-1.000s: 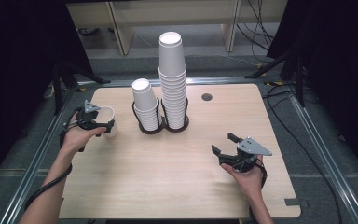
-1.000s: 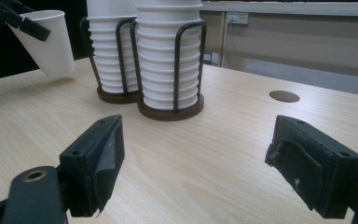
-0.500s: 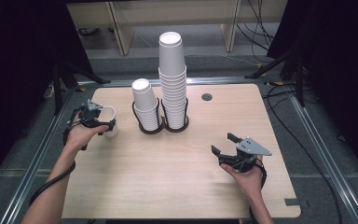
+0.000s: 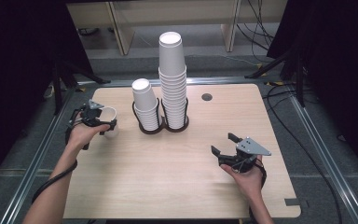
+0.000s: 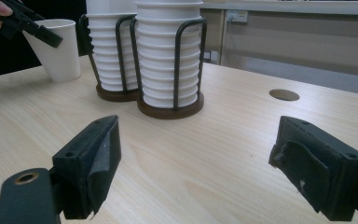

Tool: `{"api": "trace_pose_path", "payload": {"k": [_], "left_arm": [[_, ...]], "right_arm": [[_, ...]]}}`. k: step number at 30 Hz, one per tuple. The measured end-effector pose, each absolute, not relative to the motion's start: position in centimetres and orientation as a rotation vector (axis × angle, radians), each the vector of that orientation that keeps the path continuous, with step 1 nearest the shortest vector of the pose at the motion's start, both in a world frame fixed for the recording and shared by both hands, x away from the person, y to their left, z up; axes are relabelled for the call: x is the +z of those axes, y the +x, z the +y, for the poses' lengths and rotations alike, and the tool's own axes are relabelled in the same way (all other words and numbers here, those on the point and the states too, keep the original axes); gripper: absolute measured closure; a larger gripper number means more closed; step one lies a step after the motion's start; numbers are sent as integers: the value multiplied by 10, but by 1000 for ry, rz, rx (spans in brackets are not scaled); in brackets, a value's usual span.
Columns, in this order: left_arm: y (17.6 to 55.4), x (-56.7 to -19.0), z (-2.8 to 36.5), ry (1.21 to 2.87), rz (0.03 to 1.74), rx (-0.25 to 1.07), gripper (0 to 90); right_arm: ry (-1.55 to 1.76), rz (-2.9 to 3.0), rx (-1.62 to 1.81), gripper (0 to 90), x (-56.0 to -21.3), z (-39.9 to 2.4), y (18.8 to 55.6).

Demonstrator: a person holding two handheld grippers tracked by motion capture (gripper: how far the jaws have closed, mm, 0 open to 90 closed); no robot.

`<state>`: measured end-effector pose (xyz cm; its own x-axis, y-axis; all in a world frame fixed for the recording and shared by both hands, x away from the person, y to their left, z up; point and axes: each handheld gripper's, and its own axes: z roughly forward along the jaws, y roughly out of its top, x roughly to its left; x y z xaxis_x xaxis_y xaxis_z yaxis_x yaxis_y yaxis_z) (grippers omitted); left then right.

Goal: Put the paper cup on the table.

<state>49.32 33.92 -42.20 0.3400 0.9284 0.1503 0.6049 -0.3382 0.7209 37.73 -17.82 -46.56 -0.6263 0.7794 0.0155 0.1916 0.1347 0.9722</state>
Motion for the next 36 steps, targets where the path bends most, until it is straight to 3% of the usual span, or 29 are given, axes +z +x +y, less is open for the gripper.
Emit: {"api": "trace_pose_path", "payload": {"k": [19, 25, 36], "left_arm": [[499, -425, 345, 2043, 1320, 716, 79], [496, -427, 344, 2042, 1321, 715, 0], [488, -421, 346, 1991, 1303, 735, 0]], "right_arm": [[931, 1918, 1527, 153, -467, -176, 377], [929, 1927, 1521, 151, -468, -175, 378], [901, 1927, 1533, 151, -468, -175, 379]]}}
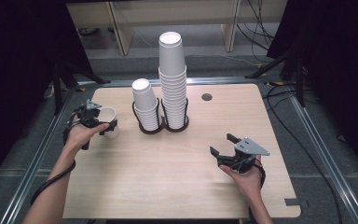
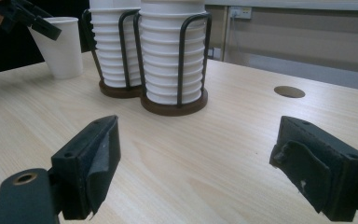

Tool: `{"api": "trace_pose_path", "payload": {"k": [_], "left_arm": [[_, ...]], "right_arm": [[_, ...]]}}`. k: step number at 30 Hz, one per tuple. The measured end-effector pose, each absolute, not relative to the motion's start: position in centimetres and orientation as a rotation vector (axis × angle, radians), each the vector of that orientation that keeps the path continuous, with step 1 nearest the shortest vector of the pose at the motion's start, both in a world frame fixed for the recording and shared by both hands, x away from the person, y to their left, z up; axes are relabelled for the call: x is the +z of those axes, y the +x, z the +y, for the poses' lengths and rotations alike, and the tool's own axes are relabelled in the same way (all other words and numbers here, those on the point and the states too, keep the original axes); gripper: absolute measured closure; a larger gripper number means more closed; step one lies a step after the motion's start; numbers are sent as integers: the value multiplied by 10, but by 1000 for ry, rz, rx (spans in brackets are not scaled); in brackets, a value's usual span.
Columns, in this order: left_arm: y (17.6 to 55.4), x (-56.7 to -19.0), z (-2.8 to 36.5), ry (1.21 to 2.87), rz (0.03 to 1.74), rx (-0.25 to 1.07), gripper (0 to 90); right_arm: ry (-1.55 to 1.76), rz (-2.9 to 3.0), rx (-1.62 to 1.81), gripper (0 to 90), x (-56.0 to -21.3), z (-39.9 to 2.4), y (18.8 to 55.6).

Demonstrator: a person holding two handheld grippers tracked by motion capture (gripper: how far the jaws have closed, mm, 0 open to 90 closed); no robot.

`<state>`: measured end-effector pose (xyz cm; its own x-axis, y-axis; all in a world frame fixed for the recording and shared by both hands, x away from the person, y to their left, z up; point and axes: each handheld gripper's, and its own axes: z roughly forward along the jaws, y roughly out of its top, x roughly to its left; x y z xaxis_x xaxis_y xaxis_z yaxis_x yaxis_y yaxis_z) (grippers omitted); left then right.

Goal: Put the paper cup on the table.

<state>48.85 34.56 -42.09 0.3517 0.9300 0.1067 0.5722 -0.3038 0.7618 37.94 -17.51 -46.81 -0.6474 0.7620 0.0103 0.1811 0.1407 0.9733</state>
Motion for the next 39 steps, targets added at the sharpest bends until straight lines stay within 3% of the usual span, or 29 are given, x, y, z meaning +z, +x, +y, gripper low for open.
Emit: {"api": "trace_pose_path", "payload": {"k": [22, 39], "left_arm": [[445, -412, 347, 1808, 1328, 823, 0], [402, -421, 345, 1695, 1266, 803, 0]], "right_arm": [[934, 1945, 1522, 151, -468, -176, 377], [937, 1938, 1514, 151, -467, -176, 376]]}}
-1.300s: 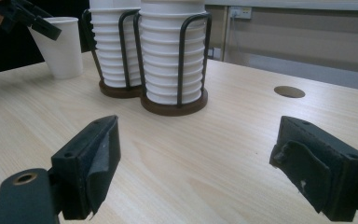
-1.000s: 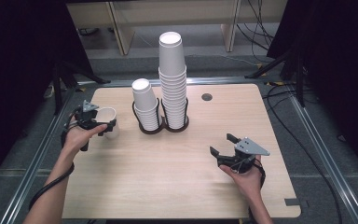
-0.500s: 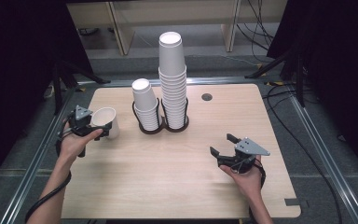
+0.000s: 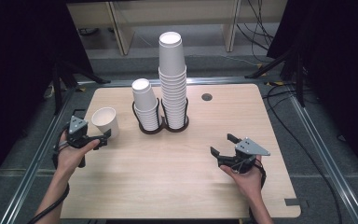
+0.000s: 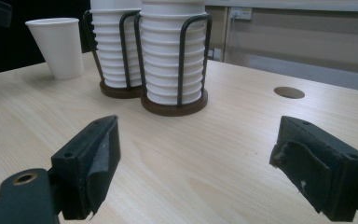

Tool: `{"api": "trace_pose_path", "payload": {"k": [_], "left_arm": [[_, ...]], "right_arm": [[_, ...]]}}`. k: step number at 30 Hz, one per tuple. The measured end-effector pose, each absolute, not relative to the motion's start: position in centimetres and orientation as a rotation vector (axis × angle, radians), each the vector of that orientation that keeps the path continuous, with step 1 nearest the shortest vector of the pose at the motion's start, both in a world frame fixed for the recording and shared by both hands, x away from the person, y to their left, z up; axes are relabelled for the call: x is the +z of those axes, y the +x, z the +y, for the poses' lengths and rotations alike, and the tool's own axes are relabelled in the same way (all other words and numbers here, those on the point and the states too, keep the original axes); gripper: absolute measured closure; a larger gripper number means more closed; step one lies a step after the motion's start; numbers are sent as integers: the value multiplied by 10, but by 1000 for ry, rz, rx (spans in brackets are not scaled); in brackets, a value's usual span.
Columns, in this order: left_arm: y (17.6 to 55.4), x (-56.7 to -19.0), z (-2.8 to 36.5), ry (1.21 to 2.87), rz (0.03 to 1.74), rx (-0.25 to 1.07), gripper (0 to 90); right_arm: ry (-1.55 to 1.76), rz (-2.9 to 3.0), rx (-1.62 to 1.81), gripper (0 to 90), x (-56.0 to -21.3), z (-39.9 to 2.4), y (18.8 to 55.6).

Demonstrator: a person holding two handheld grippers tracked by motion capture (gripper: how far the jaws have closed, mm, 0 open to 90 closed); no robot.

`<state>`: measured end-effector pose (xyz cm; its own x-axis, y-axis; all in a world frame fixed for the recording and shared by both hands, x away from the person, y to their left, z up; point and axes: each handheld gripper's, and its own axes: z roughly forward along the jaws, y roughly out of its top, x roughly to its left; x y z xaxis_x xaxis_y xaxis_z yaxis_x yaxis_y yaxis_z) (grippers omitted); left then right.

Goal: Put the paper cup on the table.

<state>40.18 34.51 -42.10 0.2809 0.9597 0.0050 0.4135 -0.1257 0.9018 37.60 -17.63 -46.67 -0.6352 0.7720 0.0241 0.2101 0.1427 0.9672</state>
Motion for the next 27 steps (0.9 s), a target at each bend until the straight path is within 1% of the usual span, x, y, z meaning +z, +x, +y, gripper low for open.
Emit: {"api": "trace_pose_path", "payload": {"k": [16, 20, 27], "left_arm": [[364, -451, 340, 1704, 1238, 798, 0], [355, -460, 338, 1689, 1236, 803, 0], [343, -474, 335, 1688, 1231, 785, 0]], "right_arm": [[953, 1940, 1528, 151, -466, -176, 374], [910, 1930, 1547, 151, -467, -176, 377], [957, 1940, 1529, 151, -468, -175, 374]]}}
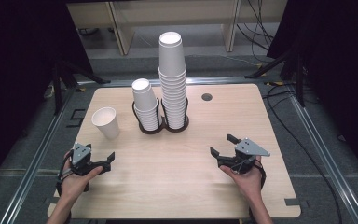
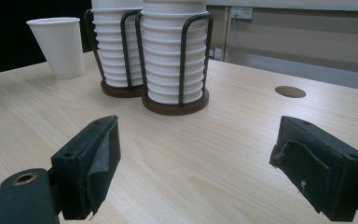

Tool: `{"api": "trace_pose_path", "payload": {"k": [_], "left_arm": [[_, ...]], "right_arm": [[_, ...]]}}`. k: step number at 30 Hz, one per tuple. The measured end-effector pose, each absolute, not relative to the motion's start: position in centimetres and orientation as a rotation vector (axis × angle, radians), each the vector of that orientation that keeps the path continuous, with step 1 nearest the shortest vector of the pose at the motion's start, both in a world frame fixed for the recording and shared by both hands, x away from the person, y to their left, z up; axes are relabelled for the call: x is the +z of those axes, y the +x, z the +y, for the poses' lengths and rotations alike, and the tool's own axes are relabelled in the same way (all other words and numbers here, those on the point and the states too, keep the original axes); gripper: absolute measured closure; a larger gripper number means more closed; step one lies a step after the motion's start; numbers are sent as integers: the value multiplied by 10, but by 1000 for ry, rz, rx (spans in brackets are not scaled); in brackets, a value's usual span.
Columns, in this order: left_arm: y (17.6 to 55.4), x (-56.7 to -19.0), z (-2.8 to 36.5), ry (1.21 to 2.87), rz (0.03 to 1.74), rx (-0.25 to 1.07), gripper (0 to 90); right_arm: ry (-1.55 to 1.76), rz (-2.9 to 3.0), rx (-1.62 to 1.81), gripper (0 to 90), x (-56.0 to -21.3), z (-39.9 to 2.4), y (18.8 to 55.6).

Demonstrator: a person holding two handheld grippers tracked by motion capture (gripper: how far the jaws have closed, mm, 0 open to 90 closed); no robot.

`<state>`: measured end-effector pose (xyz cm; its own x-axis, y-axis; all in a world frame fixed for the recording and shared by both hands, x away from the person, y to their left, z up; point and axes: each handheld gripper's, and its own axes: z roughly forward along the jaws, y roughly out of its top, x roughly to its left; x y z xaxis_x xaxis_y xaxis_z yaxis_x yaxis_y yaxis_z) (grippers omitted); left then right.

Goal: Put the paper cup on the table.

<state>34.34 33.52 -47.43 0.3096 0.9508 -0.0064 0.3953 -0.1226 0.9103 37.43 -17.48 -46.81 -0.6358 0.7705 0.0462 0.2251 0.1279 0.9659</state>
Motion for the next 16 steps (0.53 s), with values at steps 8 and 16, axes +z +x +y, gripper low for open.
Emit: {"api": "trace_pose_path", "payload": {"k": [8, 16], "left_arm": [[332, -482, 336, 1655, 1197, 760, 0], [324, -480, 335, 1650, 1191, 765, 0]], "right_arm": [[942, 1939, 1526, 150, -469, -174, 375], [928, 1941, 1552, 151, -469, -174, 377]]}}
